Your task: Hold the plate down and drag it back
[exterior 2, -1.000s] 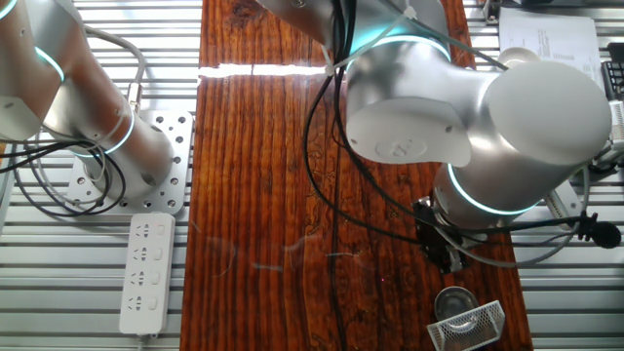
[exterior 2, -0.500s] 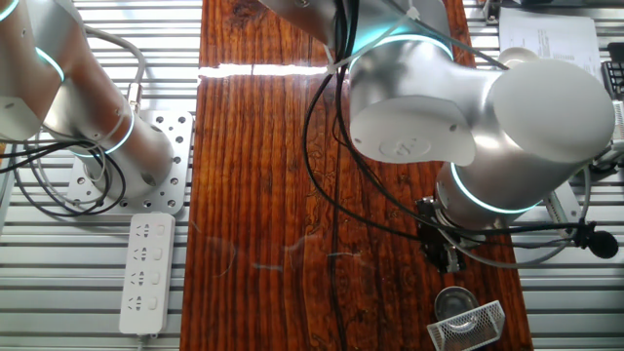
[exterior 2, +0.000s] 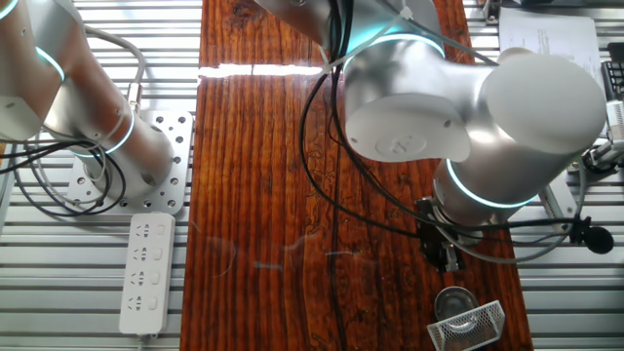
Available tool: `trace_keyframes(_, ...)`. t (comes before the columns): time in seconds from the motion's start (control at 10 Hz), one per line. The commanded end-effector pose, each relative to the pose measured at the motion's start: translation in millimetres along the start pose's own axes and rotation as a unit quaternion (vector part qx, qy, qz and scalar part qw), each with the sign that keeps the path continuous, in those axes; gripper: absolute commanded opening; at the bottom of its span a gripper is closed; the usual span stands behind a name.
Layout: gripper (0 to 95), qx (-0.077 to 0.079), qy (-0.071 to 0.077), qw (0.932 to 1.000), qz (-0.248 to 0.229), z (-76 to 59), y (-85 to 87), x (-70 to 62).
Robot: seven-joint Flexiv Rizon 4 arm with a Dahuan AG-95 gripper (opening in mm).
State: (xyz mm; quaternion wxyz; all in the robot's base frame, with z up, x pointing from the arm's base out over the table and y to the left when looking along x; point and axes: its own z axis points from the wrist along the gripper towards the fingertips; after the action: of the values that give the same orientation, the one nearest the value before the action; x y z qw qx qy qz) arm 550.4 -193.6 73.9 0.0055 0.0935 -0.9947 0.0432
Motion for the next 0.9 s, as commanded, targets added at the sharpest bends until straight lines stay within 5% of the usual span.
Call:
trace_keyframes(0.1,19.0,0.013,-0.002,0.9998,-0.017,4.8,-5.7,-1.6)
trace_keyframes(0.9,19.0,0.02,-0.013,0.9974,-0.068,27.9,-42.0,-8.8)
